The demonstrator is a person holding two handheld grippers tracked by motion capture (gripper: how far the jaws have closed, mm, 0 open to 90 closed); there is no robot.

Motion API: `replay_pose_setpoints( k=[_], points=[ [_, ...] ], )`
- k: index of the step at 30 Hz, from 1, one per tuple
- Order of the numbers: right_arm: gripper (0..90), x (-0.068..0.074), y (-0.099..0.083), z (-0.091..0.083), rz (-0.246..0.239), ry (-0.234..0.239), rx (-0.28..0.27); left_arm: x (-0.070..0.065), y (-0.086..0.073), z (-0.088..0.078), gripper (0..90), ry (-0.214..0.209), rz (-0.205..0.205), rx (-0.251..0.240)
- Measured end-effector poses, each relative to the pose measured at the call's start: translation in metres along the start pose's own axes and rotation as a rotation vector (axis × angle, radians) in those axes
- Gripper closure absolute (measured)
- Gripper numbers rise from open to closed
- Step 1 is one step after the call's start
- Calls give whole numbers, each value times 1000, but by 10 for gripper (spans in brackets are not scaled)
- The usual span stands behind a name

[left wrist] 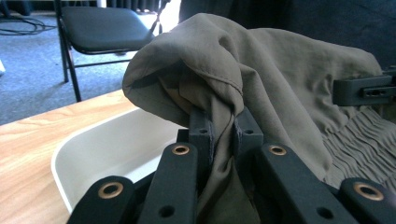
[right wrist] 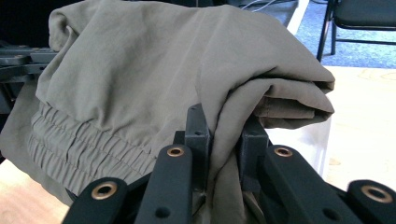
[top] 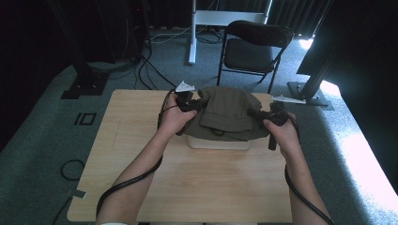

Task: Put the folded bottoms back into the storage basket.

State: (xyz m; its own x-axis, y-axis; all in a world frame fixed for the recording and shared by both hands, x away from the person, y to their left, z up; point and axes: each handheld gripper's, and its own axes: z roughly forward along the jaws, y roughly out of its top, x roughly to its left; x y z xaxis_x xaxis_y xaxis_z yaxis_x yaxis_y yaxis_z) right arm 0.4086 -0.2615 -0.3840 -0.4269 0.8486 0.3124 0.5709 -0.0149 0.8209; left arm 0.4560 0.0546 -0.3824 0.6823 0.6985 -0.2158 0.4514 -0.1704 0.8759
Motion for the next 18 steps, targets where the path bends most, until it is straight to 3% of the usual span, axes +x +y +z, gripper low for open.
replay_pose_setpoints(
  k=[5,18],
  points=[
    [786,-7,-1,14,14,-23,10,7,-2,13,832,18,-3,7],
    [786,-26,-16,48,54,-67,44,27,-22,41,832,50,-64,35]
  ],
)
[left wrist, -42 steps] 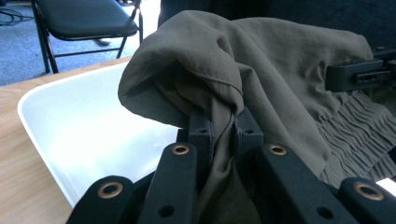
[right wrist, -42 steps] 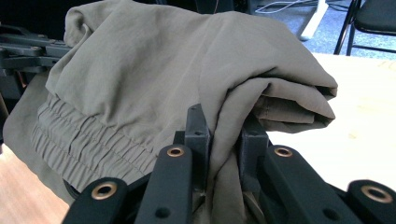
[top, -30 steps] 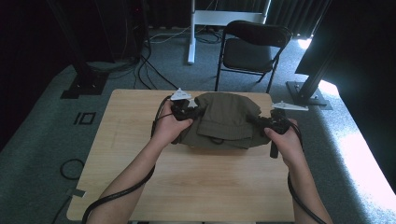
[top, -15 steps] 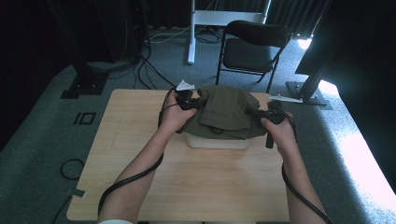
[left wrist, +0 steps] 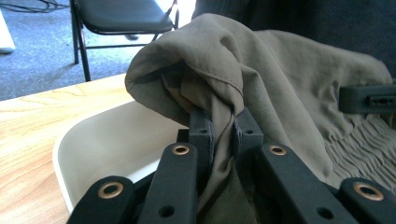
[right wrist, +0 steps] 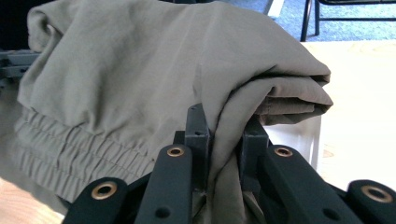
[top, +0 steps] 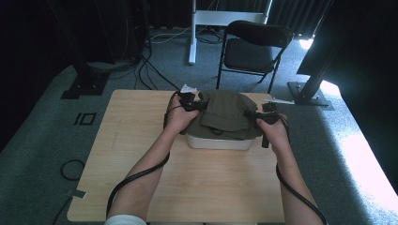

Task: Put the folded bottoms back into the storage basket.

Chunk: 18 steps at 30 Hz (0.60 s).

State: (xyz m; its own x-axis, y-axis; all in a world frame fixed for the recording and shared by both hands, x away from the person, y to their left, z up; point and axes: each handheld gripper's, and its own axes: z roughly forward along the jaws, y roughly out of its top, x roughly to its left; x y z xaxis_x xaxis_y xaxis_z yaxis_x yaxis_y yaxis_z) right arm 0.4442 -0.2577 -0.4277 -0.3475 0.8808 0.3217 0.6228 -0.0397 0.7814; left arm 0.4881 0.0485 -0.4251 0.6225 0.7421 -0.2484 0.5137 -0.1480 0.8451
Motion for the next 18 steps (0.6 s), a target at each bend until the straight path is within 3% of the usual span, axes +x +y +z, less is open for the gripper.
replay_pose_setpoints(
  k=[4,18],
  points=[
    [786,-2,-3,11,2,-10,22,5,-5,7,832,1,-26,24],
    [784,-10,-14,33,10,-69,76,14,-23,30,832,17,-52,79]
  ],
)
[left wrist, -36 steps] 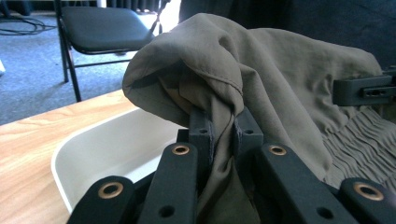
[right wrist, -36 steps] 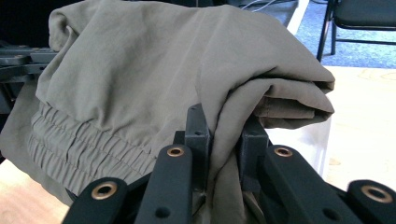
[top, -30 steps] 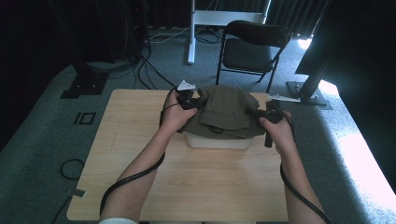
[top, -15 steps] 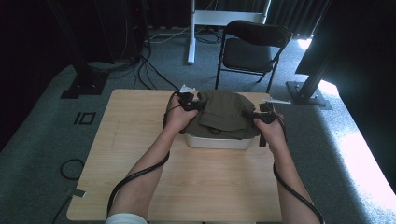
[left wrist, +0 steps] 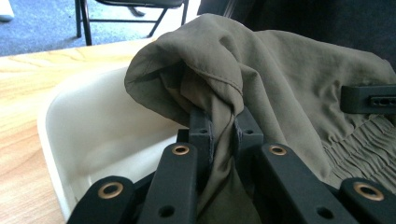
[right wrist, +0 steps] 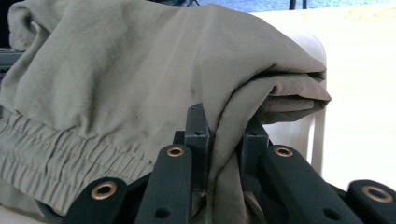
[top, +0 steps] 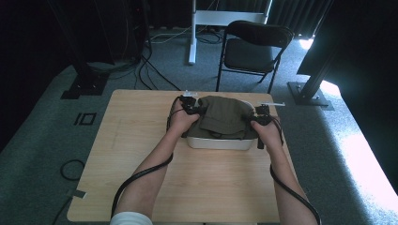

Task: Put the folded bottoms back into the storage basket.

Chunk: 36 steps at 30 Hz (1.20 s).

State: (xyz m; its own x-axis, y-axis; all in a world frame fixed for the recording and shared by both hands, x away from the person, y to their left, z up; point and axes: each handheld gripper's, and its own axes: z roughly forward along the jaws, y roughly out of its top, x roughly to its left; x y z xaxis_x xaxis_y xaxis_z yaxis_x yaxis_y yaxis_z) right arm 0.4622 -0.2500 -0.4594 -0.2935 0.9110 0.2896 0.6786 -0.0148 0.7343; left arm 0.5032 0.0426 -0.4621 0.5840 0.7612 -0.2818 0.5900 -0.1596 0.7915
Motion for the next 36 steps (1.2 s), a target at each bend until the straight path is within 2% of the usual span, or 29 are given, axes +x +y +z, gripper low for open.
replay_pose_setpoints(
  k=[6,19,25,29,33,36],
  points=[
    [783,0,-3,10,-4,-31,33,3,-4,8,831,26,5,45],
    [781,7,-5,32,-10,-68,90,11,-8,14,826,75,-15,93],
    [778,8,-8,39,-10,-89,118,9,-6,17,818,90,1,131],
    [773,9,-7,40,-18,-99,116,8,-5,18,807,107,11,147],
    [721,8,-7,40,-19,-94,116,6,-5,18,764,118,8,146],
    [653,6,-7,40,-18,-83,128,4,-4,18,692,120,18,157]
  ],
)
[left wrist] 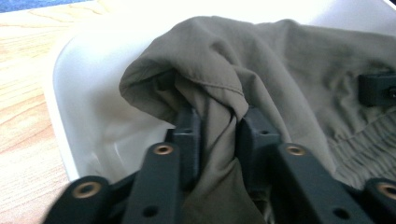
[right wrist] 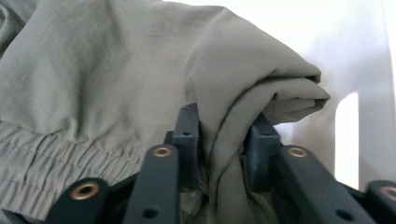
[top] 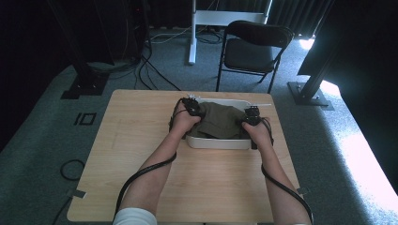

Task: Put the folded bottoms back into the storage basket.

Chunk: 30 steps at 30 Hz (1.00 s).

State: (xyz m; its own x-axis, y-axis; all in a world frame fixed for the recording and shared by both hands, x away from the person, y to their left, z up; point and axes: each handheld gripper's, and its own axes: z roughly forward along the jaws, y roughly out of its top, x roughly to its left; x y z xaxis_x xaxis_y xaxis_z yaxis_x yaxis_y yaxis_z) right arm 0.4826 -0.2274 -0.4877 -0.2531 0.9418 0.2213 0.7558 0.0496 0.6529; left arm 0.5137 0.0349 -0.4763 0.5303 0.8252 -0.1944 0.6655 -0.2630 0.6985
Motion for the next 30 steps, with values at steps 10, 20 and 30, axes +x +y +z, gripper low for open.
replay_pose_setpoints(
  k=[10,20,30],
  points=[
    [450,7,1,-5,-66,5,-31,-5,1,-3,471,-9,-4,-15],
    [268,12,4,-20,-88,34,-94,-2,5,-17,351,37,8,-58],
    [178,13,2,-30,-136,76,-143,-14,2,-37,198,17,69,-92]
  ],
)
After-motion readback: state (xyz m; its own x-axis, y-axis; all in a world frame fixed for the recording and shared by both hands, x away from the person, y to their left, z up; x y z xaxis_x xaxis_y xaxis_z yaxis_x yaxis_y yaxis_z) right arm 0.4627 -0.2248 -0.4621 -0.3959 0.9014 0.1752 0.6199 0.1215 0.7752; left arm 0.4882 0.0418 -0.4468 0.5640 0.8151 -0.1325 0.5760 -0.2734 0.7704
